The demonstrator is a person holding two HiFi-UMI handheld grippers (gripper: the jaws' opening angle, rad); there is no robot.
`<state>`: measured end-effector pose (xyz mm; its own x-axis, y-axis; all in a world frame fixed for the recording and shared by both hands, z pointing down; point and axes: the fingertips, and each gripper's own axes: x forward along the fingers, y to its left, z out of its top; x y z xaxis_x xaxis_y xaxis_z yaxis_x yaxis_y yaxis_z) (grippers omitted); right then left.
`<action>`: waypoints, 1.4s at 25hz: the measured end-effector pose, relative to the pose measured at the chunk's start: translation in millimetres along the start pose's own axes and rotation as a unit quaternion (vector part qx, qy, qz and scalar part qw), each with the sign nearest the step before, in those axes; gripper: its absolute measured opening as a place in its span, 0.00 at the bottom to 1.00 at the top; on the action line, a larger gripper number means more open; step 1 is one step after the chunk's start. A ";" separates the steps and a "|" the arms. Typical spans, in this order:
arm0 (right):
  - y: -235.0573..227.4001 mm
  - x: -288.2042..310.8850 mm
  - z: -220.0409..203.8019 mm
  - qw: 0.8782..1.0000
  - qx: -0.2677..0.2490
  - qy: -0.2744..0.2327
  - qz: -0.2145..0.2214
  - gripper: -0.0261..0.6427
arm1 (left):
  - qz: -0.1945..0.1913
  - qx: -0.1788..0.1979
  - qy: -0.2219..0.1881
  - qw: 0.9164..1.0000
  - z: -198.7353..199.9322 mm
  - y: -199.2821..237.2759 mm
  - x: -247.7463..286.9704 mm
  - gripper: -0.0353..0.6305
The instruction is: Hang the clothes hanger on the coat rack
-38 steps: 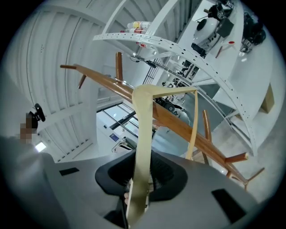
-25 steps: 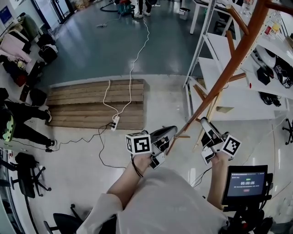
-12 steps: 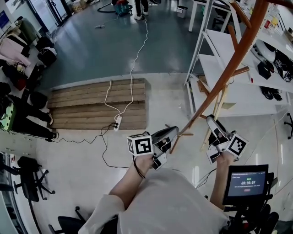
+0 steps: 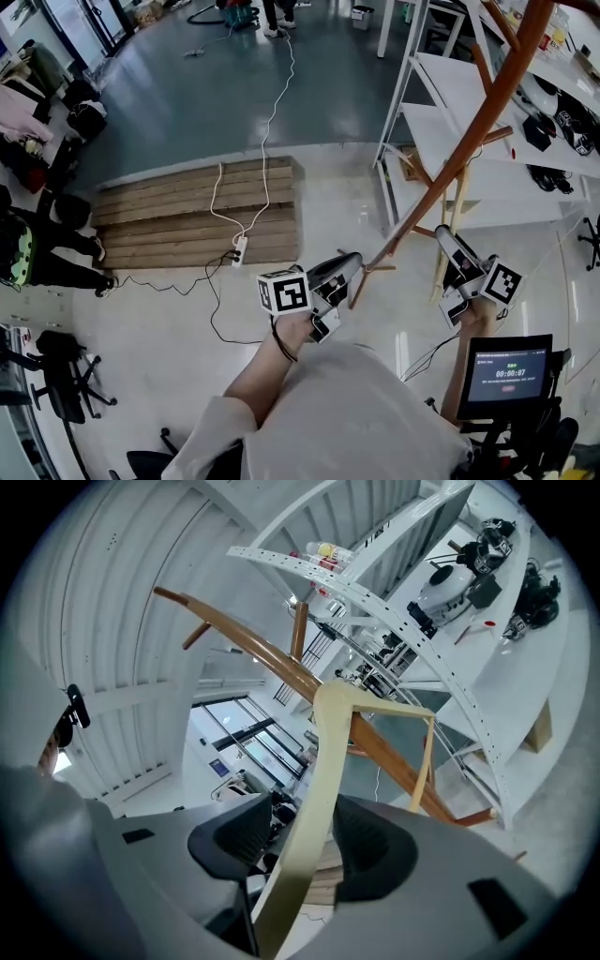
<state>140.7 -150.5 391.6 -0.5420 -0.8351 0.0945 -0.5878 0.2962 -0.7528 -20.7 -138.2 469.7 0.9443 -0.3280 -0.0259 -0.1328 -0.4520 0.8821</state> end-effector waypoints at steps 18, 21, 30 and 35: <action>3.8 -20.8 18.1 0.996 0.002 -0.086 0.022 0.32 | -0.019 -0.020 0.018 0.999 -13.7 -5.0 14.9 0.06; 10.1 -25.4 17.8 0.993 0.023 -0.100 0.056 0.32 | -0.018 -0.018 0.025 0.999 -16.4 -6.3 21.4 0.06; 18.2 -39.9 19.6 0.987 -0.020 -0.130 0.087 0.32 | -0.030 -0.022 0.042 0.998 -16.4 -10.0 43.4 0.06; 10.9 -49.7 22.6 0.977 -0.019 -0.187 0.101 0.32 | -0.037 -0.026 0.049 0.998 -15.5 -8.1 53.4 0.06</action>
<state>174.7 -116.2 364.0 -0.3955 -0.8668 -0.3036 -0.5179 0.4835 -0.7058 35.5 -139.2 468.4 0.9762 -0.2114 -0.0476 -0.0483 -0.4266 0.9031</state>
